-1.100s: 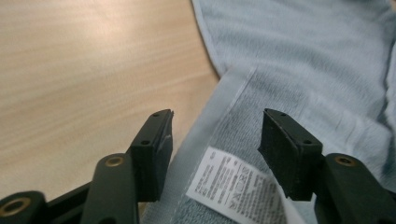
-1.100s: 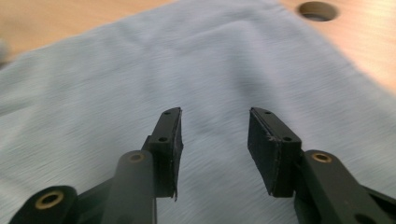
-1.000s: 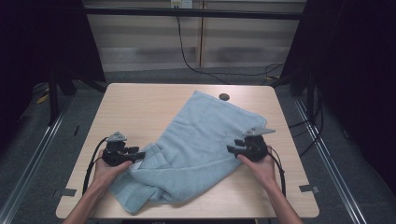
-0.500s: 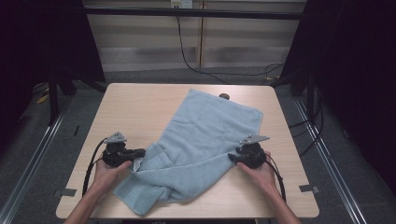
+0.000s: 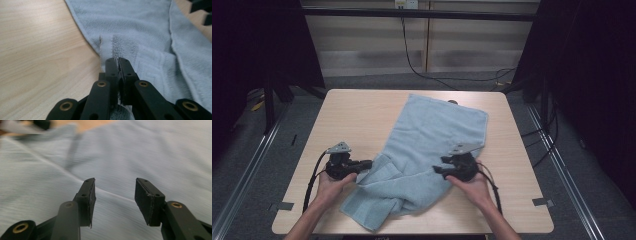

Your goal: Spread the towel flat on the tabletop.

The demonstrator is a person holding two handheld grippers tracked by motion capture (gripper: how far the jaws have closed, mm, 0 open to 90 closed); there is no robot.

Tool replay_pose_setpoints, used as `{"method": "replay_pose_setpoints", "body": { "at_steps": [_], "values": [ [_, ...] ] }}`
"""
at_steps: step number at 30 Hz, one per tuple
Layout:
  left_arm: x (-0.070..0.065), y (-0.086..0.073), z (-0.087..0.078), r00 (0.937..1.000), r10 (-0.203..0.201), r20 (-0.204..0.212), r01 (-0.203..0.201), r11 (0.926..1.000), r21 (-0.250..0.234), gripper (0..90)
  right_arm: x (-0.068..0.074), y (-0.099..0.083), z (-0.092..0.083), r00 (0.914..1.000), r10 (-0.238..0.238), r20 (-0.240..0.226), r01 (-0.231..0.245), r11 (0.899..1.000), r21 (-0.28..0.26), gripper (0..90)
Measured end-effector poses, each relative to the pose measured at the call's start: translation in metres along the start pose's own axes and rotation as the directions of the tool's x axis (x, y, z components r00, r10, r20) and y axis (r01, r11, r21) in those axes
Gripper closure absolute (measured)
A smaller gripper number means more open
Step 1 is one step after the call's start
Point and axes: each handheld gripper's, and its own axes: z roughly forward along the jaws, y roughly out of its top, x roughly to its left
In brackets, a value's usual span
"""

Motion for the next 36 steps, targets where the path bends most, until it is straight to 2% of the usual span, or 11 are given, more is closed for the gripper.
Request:
{"method": "replay_pose_setpoints", "body": {
  "at_steps": [2, 7, 11, 12, 19, 20, 21, 22, 28, 32, 36],
  "values": [
    [0.004, -0.002, 0.004, 1.0, -0.003, -0.009, 0.003, 0.9997, 0.025, 86.6, 0.021, 0.01, 0.015, 0.9955, -0.04, -0.086, 0.041, 0.999, 0.009, 51.4],
    [0.005, -0.004, 0.011, 0.9999, -0.013, 0.005, 0.013, 0.9994, 0.032, 84.8, 0.048, 0.027, 0.048, 0.9789, -0.07, -0.192, 0.076, 0.997, 0.023, 48.8],
    [0.005, -0.004, 0.009, 0.9997, -0.023, 0.0, 0.023, 0.9995, 0.022, 80.0, 0.069, 0.043, 0.068, 0.9588, -0.075, -0.274, 0.08, 0.997, 0.008, 46.7],
    [0.006, -0.004, 0.007, 0.9995, -0.026, -0.019, 0.026, 0.9996, 0.009, 78.4, 0.08, 0.049, 0.075, 0.9442, -0.083, -0.319, 0.087, 0.996, -0.004, 44.7],
    [0.016, -0.004, -0.01, 0.9955, -0.085, -0.042, 0.083, 0.9945, -0.064, 69.9, 0.099, 0.047, 0.099, 0.9247, -0.125, -0.36, 0.16, 0.985, 0.071, 43.0],
    [0.018, -0.004, -0.012, 0.9951, -0.089, -0.042, 0.086, 0.9937, -0.071, 66.1, 0.098, 0.041, 0.104, 0.9356, -0.113, -0.334, 0.149, 0.985, 0.084, 61.3],
    [0.02, -0.005, -0.015, 0.9938, -0.102, -0.043, 0.098, 0.9914, -0.086, 66.1, 0.098, 0.041, 0.104, 0.9356, -0.113, -0.334, 0.149, 0.985, 0.084, 61.3],
    [0.021, -0.005, -0.018, 0.9928, -0.112, -0.043, 0.107, 0.9891, -0.101, 63.8, 0.093, 0.038, 0.1, 0.9418, -0.082, -0.326, 0.103, 0.993, 0.048, 78.0],
    [0.01, -0.003, -0.039, 0.9923, -0.12, -0.031, 0.112, 0.9744, -0.195, 60.1, 0.071, 0.044, 0.069, 0.9724, -0.047, -0.228, 0.031, 0.997, -0.071, 82.9],
    [-0.008, -0.002, -0.043, 0.997, -0.054, -0.055, 0.044, 0.9847, -0.168, 52.1, 0.041, 0.044, 0.031, 0.9939, 0.01, -0.11, -0.025, 0.991, -0.134, 83.0],
    [-0.019, -0.004, -0.034, 0.9998, -0.013, -0.011, 0.012, 0.9912, -0.132, 50.2, 0.018, 0.028, 0.004, 0.9973, 0.06, -0.041, -0.066, 0.987, -0.147, 82.6]
  ]
}}
